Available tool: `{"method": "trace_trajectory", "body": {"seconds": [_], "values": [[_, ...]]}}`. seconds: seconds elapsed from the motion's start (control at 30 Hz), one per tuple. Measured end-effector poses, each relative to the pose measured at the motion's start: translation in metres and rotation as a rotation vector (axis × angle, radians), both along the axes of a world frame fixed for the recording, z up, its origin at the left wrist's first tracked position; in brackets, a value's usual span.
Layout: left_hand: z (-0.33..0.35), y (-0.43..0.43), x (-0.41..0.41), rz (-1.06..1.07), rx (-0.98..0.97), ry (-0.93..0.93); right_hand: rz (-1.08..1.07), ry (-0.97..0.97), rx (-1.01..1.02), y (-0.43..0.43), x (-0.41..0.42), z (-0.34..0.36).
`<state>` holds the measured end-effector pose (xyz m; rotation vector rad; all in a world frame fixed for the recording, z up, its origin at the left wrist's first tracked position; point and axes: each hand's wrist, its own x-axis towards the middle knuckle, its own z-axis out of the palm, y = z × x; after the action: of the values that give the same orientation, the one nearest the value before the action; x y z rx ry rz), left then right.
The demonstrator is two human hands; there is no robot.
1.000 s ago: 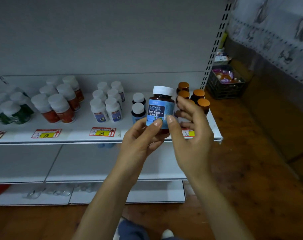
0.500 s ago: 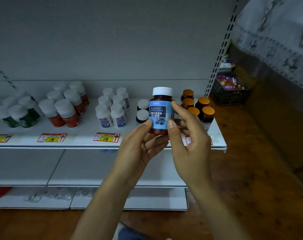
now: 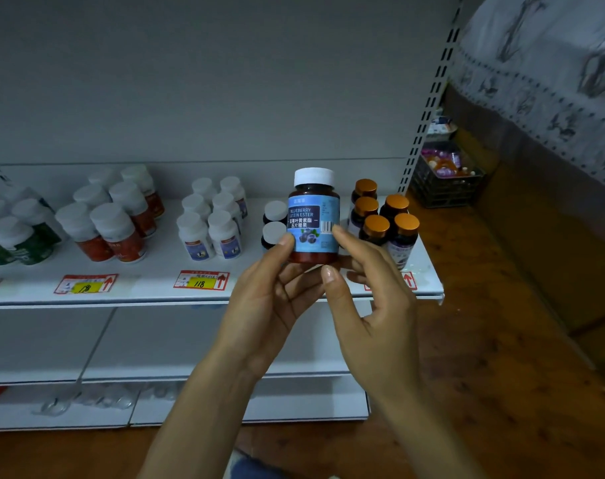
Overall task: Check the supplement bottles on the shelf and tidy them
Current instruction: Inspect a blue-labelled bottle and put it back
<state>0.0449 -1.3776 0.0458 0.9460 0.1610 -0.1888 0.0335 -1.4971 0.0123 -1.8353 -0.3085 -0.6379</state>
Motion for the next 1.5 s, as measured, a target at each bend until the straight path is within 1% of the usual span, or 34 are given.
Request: {"method": "trace_trajectory", "body": {"seconds": [0.2,0.4,0.6,0.8,1.0,1.33,1.5], "values": [[0.006,-0.003,-0.002,0.014,0.058,-0.074,0.025,-0.022,0.005,-0.004,0.002,0.015],[0.008,-0.001,-0.001,0.045,0.023,-0.099,0.059,-0.029,-0.061,-0.005,0.014,0.025],[0.001,0.007,0.0,0.091,0.012,-0.084,0.104,0.064,-0.092,0.002,0.012,0.012],[-0.005,0.012,0.002,0.119,-0.008,-0.059,0.109,0.096,-0.133,0.005,0.003,0.0],[-0.007,0.015,-0.001,0.153,0.021,-0.071,0.116,0.137,-0.111,0.008,0.0,-0.004],[-0.011,0.018,0.003,0.207,0.086,-0.085,0.111,0.063,-0.186,0.013,0.019,0.006],[-0.013,0.019,0.008,0.206,0.089,-0.073,0.094,0.076,-0.209,0.013,0.021,0.0]]}}
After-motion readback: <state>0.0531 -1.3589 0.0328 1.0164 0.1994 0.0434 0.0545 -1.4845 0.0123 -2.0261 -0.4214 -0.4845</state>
